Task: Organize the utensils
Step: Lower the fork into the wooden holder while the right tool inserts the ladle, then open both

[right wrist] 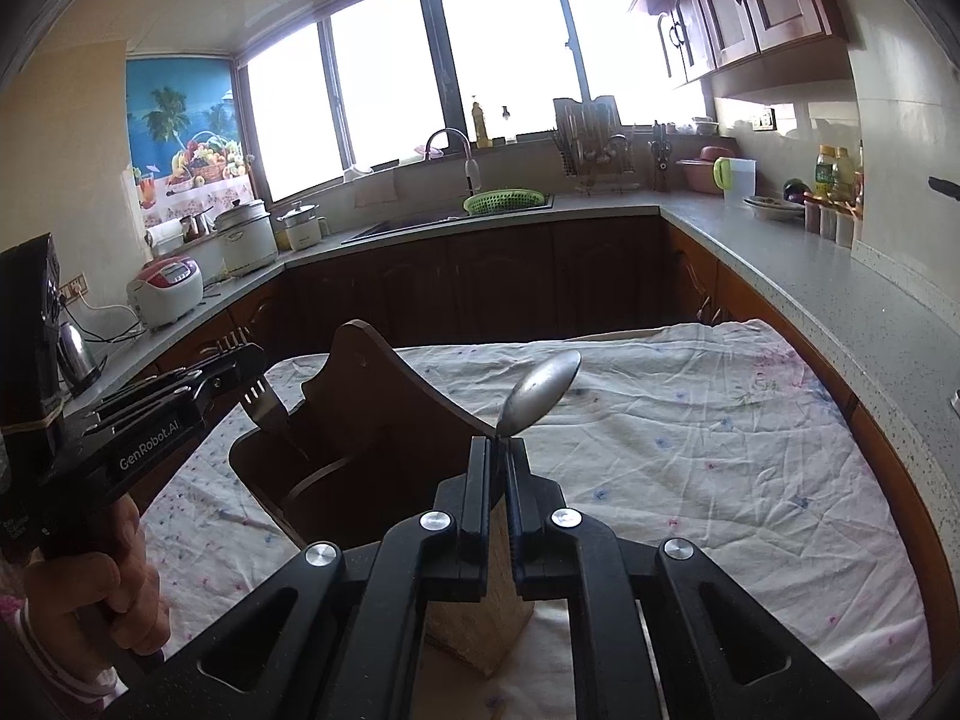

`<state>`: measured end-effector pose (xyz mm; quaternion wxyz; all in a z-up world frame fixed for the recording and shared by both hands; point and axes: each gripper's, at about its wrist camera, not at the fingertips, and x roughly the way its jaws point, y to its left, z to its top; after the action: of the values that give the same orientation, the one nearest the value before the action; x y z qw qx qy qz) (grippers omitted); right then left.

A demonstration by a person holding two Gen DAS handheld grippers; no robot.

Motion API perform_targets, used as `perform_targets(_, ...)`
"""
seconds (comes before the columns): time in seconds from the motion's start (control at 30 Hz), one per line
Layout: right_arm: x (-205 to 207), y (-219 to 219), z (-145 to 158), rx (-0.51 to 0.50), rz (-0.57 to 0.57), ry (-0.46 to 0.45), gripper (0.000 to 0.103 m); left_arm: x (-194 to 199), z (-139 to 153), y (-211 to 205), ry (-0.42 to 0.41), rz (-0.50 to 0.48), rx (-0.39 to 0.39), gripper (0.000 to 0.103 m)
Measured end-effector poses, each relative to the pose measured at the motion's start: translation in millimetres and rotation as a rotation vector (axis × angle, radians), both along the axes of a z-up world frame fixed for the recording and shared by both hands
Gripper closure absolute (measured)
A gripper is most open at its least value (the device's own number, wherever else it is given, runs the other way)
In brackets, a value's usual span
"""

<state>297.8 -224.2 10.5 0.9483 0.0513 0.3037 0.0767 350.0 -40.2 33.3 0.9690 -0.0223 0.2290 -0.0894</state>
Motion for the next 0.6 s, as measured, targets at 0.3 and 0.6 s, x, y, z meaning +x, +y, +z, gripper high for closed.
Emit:
perform_targets(0.3,-33.3,-17.7,26.4,0.077,-0.056,-0.059,0.043,-50.0,20.8,35.2,-0.042,0.082,-0.060,0.026)
perform_targets(0.6,-97.1,-21.6,38.2,0.113,-0.081,-0.100,0.004,-122.5,11.8,64.5,0.026,0.139,-0.126,0.016)
